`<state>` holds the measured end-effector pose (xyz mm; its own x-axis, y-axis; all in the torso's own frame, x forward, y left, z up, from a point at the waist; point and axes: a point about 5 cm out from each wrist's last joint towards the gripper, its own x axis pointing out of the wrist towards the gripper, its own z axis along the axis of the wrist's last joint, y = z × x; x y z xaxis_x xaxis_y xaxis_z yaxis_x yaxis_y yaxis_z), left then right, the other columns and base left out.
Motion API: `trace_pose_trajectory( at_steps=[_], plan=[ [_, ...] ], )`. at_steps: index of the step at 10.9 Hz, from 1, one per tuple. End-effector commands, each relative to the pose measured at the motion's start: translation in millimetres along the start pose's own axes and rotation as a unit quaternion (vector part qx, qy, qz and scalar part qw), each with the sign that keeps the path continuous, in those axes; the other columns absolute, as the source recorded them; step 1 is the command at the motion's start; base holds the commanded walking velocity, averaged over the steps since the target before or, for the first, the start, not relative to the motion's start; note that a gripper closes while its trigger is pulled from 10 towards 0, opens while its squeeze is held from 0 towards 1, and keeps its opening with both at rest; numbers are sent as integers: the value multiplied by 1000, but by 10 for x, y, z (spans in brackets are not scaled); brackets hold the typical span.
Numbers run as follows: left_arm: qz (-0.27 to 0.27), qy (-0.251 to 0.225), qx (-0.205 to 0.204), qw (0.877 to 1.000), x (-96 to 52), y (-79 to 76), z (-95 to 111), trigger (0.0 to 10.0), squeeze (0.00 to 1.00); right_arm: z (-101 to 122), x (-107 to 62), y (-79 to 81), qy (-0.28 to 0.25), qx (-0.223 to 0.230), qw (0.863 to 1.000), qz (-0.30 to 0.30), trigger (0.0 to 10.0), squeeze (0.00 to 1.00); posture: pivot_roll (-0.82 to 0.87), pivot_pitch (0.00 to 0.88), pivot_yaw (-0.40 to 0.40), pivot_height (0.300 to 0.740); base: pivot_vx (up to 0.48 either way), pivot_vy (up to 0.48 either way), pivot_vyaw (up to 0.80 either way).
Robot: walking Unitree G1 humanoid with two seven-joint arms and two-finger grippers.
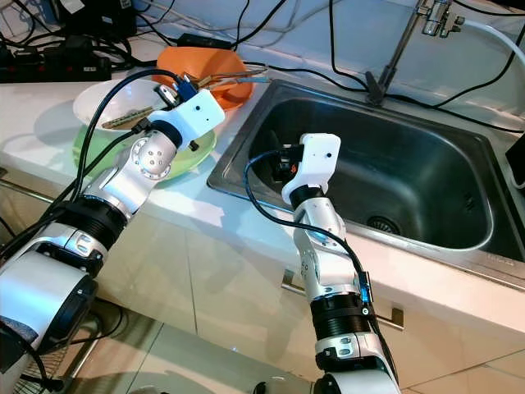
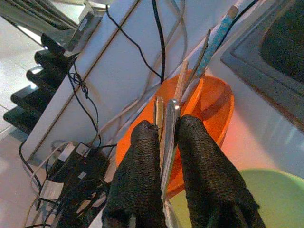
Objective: Kitchen organization
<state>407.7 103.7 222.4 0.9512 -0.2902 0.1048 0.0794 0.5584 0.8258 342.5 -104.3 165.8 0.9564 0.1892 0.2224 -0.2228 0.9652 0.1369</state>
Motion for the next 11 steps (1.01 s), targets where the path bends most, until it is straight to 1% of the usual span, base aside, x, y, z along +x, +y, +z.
trace_pose_trajectory(
  at_steps=[1,7,8,9,10,11],
  plan=[
    [8,-14,1,1000,35,43,81,0,0,11,-18,-60,-5,0,1000,-11,10000,0,-20,27,-80,719,0,0,0],
    [22,-27,0,999,38,89,119,0,0,9,-17,-64,-5,1,1000,-13,10000,0,-17,26,-79,719,0,0,0],
    [26,-33,-4,999,35,108,136,0,0,8,-17,-62,-5,1,1000,-13,10000,0,-17,26,-79,719,0,0,0],
    [32,-49,-20,998,28,136,195,0,0,5,-19,-60,-4,2,1000,-13,10000,0,-17,25,-78,719,0,0,0],
    [28,-78,-60,995,18,159,309,10000,0,3,-18,-60,-4,1,1000,-13,10000,0,-17,25,-78,719,0,0,0],
    [24,-96,-94,991,8,193,397,10000,0,3,-17,-59,-4,2,1000,-12,10000,0,-12,24,-81,719,0,0,0]
  ],
)
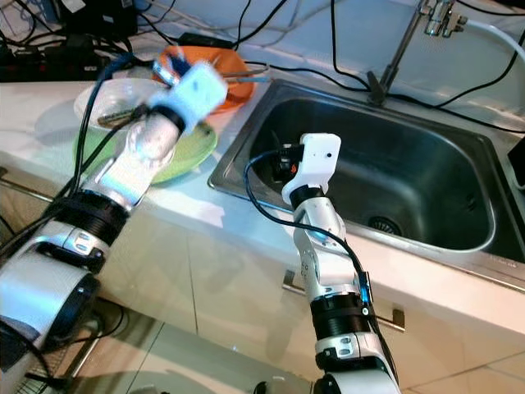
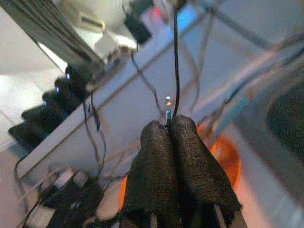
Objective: Kitchen organization
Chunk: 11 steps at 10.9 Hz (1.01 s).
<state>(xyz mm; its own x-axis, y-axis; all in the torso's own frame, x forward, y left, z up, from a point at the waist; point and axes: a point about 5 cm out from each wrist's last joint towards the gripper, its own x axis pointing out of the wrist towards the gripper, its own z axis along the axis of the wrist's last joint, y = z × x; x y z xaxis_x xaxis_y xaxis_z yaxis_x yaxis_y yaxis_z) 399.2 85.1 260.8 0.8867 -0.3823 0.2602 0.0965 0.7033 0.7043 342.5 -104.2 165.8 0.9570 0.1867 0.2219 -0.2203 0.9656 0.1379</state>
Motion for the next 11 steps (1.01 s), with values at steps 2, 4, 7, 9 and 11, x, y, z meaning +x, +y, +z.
trace_pose_trajectory(
  at_steps=[2,4,7,9,11],
  plan=[
    [8,-23,-59,998,6,120,154,10000,0,3,-10,-54,-4,2,1000,-9,10000,0,-9,23,-85,719,0,0,0],
    [5,-27,-118,993,-12,257,240,10000,0,2,-3,-54,-3,2,1000,-7,10000,0,-5,22,-89,719,0,0,0],
    [-12,-35,-258,966,-37,405,374,10000,0,1,10,-38,-3,2,1000,-1,10000,0,-2,16,-92,719,0,0,0],
    [-18,-47,-289,956,-57,505,452,10000,0,1,13,-36,-2,1,1000,0,10000,0,-2,16,-94,719,0,0,0],
    [-25,-87,-330,940,-100,692,670,10000,0,1,17,-35,-2,2,1000,1,10000,0,0,14,-95,719,0,0,0]
  ],
)
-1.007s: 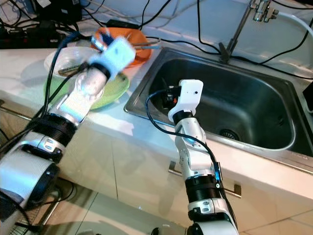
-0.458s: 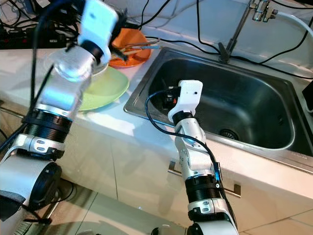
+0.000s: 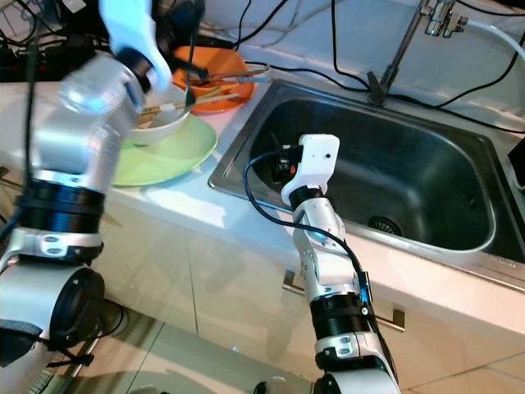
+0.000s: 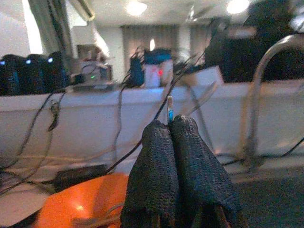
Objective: Kitchen organization
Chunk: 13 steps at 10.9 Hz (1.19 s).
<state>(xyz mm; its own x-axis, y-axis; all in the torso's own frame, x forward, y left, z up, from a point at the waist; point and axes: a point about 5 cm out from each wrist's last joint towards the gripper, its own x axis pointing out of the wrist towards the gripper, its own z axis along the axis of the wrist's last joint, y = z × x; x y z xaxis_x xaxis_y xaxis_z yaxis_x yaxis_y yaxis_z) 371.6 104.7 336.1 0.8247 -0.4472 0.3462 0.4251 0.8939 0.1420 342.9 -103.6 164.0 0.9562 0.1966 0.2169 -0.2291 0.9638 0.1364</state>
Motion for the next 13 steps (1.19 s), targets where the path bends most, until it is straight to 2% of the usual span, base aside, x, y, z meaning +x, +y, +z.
trace_pose_trajectory(
  at_steps=[1,3,4,5,7,8,9,10,11,13],
  plan=[
    [-37,-44,-23,998,32,-103,279,10000,0,21,16,-36,-6,2,1000,-4,10000,0,0,14,-95,719,0,0,0],
    [-61,-64,-63,994,19,-159,386,10000,0,23,17,-34,-6,2,1000,-3,10000,0,0,14,-95,719,0,0,0],
    [-66,-68,-98,991,11,-170,389,10000,0,28,16,-43,-7,2,1000,-5,10000,0,0,14,-95,719,0,0,0],
    [-69,-68,-119,988,5,-176,381,10000,0,36,14,-58,-8,2,1000,-6,10000,0,0,14,-95,719,0,0,0],
    [-91,-50,-156,982,3,-274,236,10000,0,112,37,-100,-19,13,1000,-13,10000,0,-2,14,-90,719,0,0,0],
    [-104,-33,-177,978,4,-368,100,10000,0,212,56,-149,-34,12,999,-11,10000,286,-7,13,-85,719,0,0,0],
    [-107,-18,-194,975,-1,-422,-19,10000,0,318,68,-240,-48,5,999,-19,10000,1000,-18,13,-79,719,0,0,0],
    [-109,-6,-205,973,-13,-458,-108,10000,0,417,66,-324,-57,-3,998,-19,10000,961,-24,15,-75,719,0,0,0],
    [-109,1,-208,972,-20,-479,-162,10000,0,522,60,-353,-67,-11,998,-4,10000,0,-26,14,-74,719,0,0,0],
    [-109,8,-210,972,-38,-495,-210,10000,0,755,17,-331,-84,-14,994,73,10000,0,-38,12,-69,719,0,0,0]
  ],
)
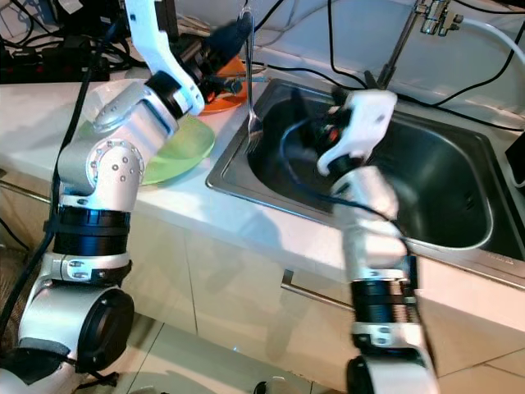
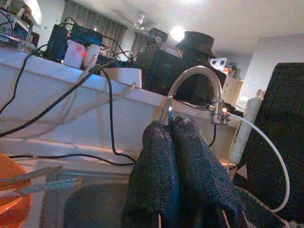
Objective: Kitchen organization
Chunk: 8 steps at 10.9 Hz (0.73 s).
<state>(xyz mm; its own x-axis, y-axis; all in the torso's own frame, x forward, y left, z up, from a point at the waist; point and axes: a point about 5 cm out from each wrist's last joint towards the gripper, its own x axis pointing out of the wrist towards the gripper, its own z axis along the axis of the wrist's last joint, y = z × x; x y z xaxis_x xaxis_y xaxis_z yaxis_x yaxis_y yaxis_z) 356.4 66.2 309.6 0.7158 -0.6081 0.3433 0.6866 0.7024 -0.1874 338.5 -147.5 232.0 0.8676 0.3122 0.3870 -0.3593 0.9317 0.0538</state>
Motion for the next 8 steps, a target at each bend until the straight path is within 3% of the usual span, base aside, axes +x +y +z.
trace_pose_trajectory(
  at_steps=[1,5,8],
  plan=[
    [-10,7,-2,1000,13,-36,-38,10000,0,54,-19,10,0,3,1000,24,10000,0,-42,7,-68,719,0,0,0],
    [-9,13,-4,1000,6,-33,-80,10000,0,-9,-121,253,37,21,990,131,10000,0,-38,0,-72,719,0,0,0],
    [-20,25,-8,999,-4,-65,-133,10000,0,-34,-102,337,44,28,989,139,10000,0,-32,0,-73,719,0,0,0]
  ],
)
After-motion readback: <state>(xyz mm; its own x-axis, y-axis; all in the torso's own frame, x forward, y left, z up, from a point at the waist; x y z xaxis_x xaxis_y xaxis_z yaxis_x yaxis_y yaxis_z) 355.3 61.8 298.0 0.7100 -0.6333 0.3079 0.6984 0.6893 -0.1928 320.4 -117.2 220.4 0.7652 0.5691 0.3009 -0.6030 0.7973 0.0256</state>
